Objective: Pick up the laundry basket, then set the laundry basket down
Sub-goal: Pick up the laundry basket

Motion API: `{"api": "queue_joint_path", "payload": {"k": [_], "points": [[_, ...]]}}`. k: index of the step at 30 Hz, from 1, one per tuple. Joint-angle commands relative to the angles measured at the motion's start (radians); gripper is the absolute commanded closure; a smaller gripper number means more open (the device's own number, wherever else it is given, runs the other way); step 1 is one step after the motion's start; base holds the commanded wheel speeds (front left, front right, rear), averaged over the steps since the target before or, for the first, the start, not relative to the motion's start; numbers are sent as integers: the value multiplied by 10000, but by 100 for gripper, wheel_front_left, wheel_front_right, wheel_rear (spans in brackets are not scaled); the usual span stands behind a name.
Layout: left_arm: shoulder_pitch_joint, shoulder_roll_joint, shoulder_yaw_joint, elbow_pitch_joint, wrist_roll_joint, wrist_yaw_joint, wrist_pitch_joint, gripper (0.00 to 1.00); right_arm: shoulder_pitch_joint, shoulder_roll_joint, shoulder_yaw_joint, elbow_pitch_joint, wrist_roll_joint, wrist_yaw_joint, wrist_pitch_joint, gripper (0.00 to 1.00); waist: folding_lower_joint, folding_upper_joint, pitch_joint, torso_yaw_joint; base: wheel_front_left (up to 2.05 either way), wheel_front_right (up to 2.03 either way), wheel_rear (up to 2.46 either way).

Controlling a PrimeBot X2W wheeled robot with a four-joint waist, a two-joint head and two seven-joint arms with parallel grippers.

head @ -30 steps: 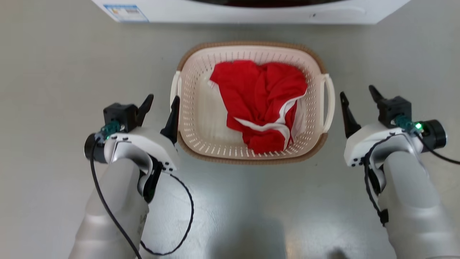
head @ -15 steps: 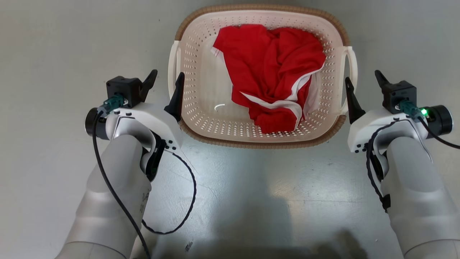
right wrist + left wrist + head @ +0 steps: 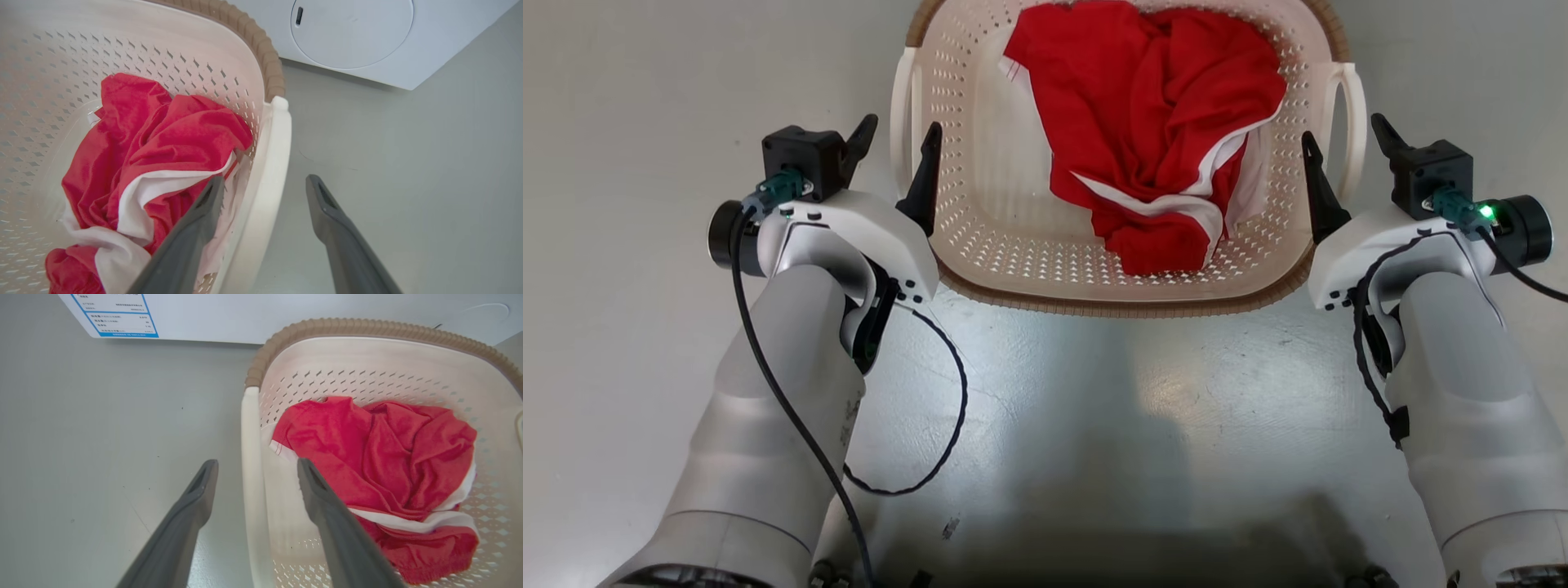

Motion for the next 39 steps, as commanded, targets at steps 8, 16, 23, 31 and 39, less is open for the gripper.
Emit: {"api": "queue_joint_path", "payload": {"k": [8, 16, 23, 31, 39], "points": [[-206, 243, 211, 187, 189, 95, -60, 0, -1, 128, 449, 65, 350, 62, -170, 0, 0, 0, 338, 58, 0, 0, 0], [-337, 220, 205, 540, 229, 151, -60, 0, -127, 128, 701, 248, 659, 62, -253, 0, 0, 0, 468, 34, 0, 0, 0], [-366, 215, 204, 723, 300, 159, -61, 0, -154, 128, 852, 436, 843, 62, -334, 0, 0, 0, 473, 1, 0, 0, 0], [-353, 219, 187, 820, 395, 142, -61, 0, -145, 128, 904, 579, 918, 62, -406, 0, 0, 0, 440, -26, 0, 0, 0], [-392, 239, 135, 877, 486, 111, -61, 0, -192, 128, 958, 632, 968, 62, -457, 0, 0, 0, 466, -83, 0, 0, 0]]}}
